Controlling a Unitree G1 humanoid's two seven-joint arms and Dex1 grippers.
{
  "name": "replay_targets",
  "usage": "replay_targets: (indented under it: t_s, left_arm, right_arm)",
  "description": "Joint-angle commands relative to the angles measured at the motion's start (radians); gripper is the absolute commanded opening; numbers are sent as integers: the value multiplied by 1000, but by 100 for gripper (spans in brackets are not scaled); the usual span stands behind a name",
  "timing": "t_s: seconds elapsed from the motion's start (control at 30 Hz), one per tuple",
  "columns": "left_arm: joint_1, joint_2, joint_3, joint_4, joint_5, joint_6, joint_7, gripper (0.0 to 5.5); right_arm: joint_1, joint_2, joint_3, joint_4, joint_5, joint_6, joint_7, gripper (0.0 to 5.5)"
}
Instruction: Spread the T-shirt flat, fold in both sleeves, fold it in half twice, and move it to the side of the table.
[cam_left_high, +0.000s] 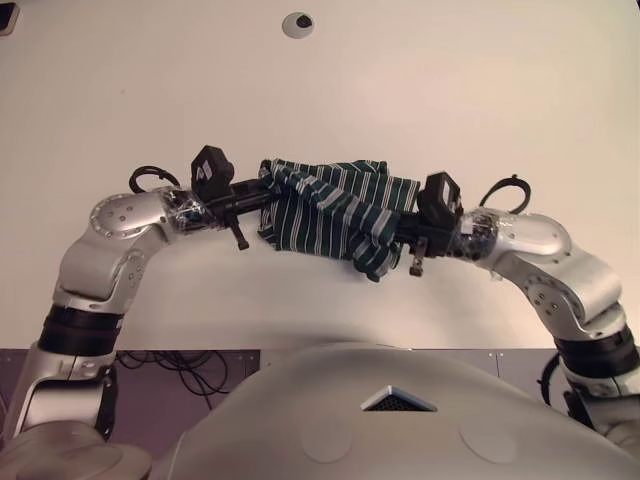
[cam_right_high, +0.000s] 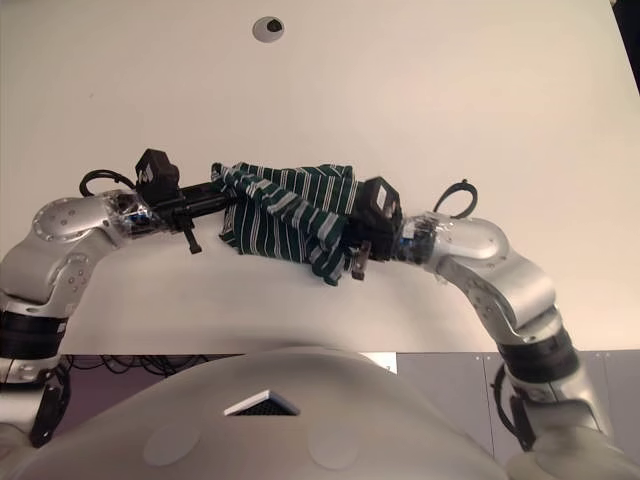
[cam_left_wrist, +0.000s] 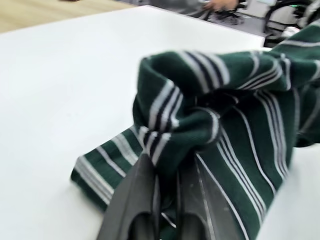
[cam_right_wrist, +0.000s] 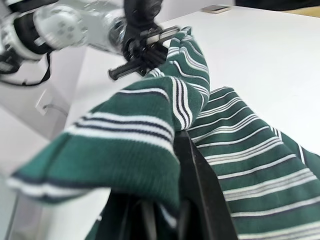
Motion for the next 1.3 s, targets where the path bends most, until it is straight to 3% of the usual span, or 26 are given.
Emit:
replay_targets:
  t_s: [0.03, 0.4, 0.73, 0.87, 1.0, 1.07, 1.2, 1.3]
  left_arm:
    - [-56, -44, -6, 60, 61, 53, 42, 47]
    - [-223, -232, 12, 347, 224, -3, 166, 181]
    - [-281, -280, 92, 605, 389, -324, 295, 181]
    - [-262, -302, 133, 535, 339, -388, 241, 181]
    - [-248, -319, 136, 497, 340, -428, 222, 181]
    - [-232, -314, 134, 469, 337, -434, 201, 181]
    - [-213, -313, 141, 457, 348, -438, 192, 181]
    - [-202, -319, 140, 452, 353, -443, 195, 181]
  right_arm:
    - [-98, 61, -3, 146, -29, 86, -54, 0]
    - [-262, 235, -131, 515, -89, 71, -169, 172]
    - [-216, 239, -230, 590, -265, -196, -238, 172]
    - [-173, 253, -194, 501, -309, -326, -193, 172]
    - [-142, 263, -138, 422, -359, -401, -173, 118]
    - [-101, 248, -111, 346, -289, -274, -125, 84]
    - [-24, 226, -149, 188, -46, 59, -76, 80]
    - [29, 168, -113, 130, -53, 138, -62, 80]
